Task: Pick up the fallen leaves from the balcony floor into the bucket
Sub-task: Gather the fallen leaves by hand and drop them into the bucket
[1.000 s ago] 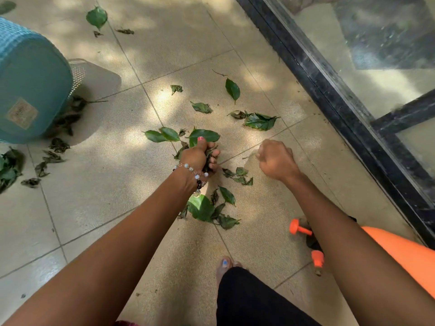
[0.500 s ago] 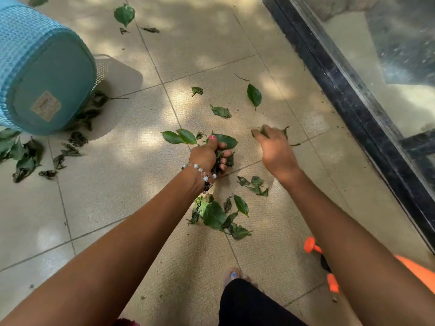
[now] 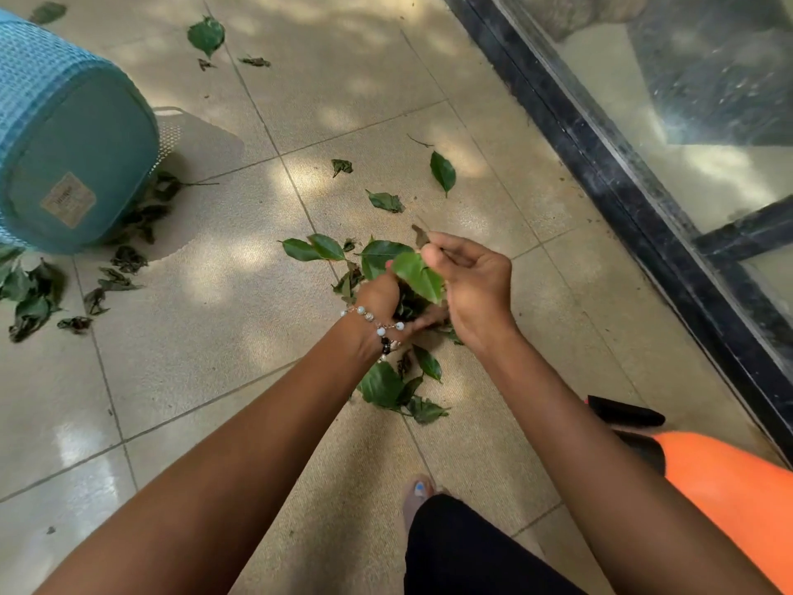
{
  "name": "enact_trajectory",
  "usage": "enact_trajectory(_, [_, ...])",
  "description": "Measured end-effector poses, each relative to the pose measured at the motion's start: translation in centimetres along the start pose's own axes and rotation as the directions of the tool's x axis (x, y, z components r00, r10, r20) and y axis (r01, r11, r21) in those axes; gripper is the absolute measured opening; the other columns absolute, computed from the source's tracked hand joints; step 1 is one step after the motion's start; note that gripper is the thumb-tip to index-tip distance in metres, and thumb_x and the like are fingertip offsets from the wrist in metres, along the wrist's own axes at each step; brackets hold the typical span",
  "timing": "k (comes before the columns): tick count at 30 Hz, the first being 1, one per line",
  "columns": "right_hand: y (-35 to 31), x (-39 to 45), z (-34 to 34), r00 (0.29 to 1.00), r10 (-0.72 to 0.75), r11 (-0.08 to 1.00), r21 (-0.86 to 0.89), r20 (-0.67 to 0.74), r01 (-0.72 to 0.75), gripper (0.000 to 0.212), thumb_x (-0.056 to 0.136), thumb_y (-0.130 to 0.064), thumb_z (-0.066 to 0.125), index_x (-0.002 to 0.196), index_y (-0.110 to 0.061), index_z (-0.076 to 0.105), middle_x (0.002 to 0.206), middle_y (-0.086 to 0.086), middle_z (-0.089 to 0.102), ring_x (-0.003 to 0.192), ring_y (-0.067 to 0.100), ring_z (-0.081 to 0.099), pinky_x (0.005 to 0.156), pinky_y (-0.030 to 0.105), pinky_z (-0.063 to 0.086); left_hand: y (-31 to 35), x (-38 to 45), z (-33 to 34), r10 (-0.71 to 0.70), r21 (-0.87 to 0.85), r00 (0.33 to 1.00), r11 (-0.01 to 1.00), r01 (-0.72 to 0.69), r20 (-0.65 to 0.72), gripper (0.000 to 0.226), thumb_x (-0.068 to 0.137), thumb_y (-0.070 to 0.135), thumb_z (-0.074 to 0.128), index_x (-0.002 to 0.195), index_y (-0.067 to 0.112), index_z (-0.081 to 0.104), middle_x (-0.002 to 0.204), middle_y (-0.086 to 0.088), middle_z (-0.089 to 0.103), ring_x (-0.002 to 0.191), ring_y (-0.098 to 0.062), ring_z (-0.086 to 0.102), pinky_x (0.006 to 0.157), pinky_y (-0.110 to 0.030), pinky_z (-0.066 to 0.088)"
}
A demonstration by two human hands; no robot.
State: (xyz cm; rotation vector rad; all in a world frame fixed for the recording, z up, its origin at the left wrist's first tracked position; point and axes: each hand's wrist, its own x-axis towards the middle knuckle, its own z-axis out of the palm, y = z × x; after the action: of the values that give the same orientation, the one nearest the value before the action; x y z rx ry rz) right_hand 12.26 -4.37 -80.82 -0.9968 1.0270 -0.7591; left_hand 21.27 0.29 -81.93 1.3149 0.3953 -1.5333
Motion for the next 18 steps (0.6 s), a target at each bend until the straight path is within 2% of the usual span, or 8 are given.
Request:
enact_trajectory(3, [1.4, -1.6, -0.1, 0.986, -0.165, 0.919, -0.359, 0.03, 0.165, 0.018, 0.082, -0.001, 0.071, 0.095, -0.012, 0.074, 0.097, 0.001, 0.074, 0.09, 0.01, 0.071, 0.077, 0.026, 0.057, 0.3, -0.6, 0.4, 0.019, -0.15, 0.999, 0.989, -0.014, 0.031, 0.042, 0.103, 0.037, 0.043, 0.089, 0.001, 0.059, 0.066, -0.01, 0.067, 0.062, -0.02, 0.066, 0.055, -0.028, 0.057])
enact_trajectory(6, [3.1, -2.4, -1.0, 0.846, -0.432, 0.51, -0.688, 0.313, 0.516, 0.017, 0.085, -0.004, 0.067, 0.099, -0.009, 0.075, 0.101, 0.002, 0.073, 0.1, 0.013, 0.064, 0.089, 0.025, 0.05, 0.1, 0.2, 0.6, 0.033, -0.147, 0.999, 0.988, -0.037, -0.029, 0.049, 0.103, 0.039, 0.041, 0.079, 0.001, 0.06, 0.057, -0.01, 0.065, 0.052, -0.019, 0.064, 0.05, -0.025, 0.048])
enact_trajectory(8, [3.5, -2.4, -1.6, 0.797, -0.389, 0.323, -0.741, 0.462, 0.588, 0.021, 0.087, -0.009, 0.061, 0.104, -0.008, 0.074, 0.108, 0.004, 0.072, 0.109, 0.019, 0.06, 0.096, 0.035, 0.044, -0.2, 0.6, 0.1, 0.041, -0.107, 0.994, 0.993, -0.051, -0.101, 0.039, 0.1, 0.033, 0.05, 0.077, 0.003, 0.061, 0.058, -0.007, 0.064, 0.054, -0.018, 0.062, 0.056, -0.025, 0.049])
enact_trajectory(10, [2.9, -2.4, -2.2, 0.819, -0.23, 0.359, -0.736, 0.526, 0.574, 0.025, 0.092, -0.014, 0.056, 0.111, -0.012, 0.071, 0.119, 0.003, 0.067, 0.119, 0.018, 0.055, 0.103, 0.043, 0.037, -0.5, 1.4, -0.6, 0.082, -0.029, 0.982, 0.996, -0.089, -0.171, 0.027, 0.096, 0.028, 0.058, 0.081, 0.005, 0.062, 0.072, -0.007, 0.065, 0.065, -0.019, 0.062, 0.069, -0.027, 0.053])
enact_trajectory(11, [2.3, -2.3, -2.5, 0.842, -0.155, 0.48, -0.706, 0.516, 0.521, 0.025, 0.095, -0.013, 0.054, 0.114, -0.013, 0.07, 0.123, 0.003, 0.066, 0.12, 0.016, 0.056, 0.105, 0.042, 0.039, -0.6, 1.6, -0.9, 0.112, 0.007, 0.975, 0.994, -0.112, -0.19, 0.025, 0.095, 0.028, 0.059, 0.085, 0.006, 0.062, 0.077, -0.007, 0.065, 0.068, -0.019, 0.063, 0.07, -0.027, 0.055])
enact_trajectory(14, [0.4, -1.6, -3.7, 0.953, -0.144, 0.804, -0.531, 0.265, 0.269, 0.02, 0.096, -0.008, 0.055, 0.105, -0.016, 0.07, 0.108, -0.003, 0.071, 0.105, 0.008, 0.065, 0.093, 0.029, 0.052, -0.5, 1.5, -1.2, 0.205, 0.037, 0.969, 0.979, -0.202, -0.142, 0.027, 0.101, 0.023, 0.049, 0.08, 0.008, 0.056, 0.064, -0.005, 0.054, 0.045, -0.013, 0.051, 0.035, -0.017, 0.04])
enact_trajectory(16, [0.5, -0.7, -5.1, 0.981, -0.174, 0.673, -0.717, 0.086, 0.182, 0.011, 0.09, -0.011, 0.064, 0.1, -0.016, 0.068, 0.091, -0.004, 0.069, 0.086, 0.003, 0.065, 0.08, 0.028, 0.054, -0.2, 1.3, -1.6, 0.202, -0.044, 0.976, 0.978, -0.206, -0.087, 0.032, 0.103, 0.02, 0.045, 0.076, 0.007, 0.056, 0.053, -0.001, 0.05, 0.036, -0.011, 0.043, 0.032, -0.014, 0.03])
enact_trajectory(18, [1.8, -0.7, -6.0, 0.999, -0.031, 0.488, -0.872, 0.035, 0.045, 0.026, 0.083, -0.02, 0.074, 0.105, -0.012, 0.062, 0.096, 0.001, 0.061, 0.087, 0.012, 0.061, 0.077, 0.029, 0.051, 0.1, 1.3, -2.1, 0.214, -0.065, 0.976, 0.974, -0.216, -0.043, 0.028, 0.104, 0.018, 0.043, 0.083, 0.006, 0.059, 0.048, 0.002, 0.049, 0.036, -0.01, 0.042, 0.033, -0.014, 0.029])
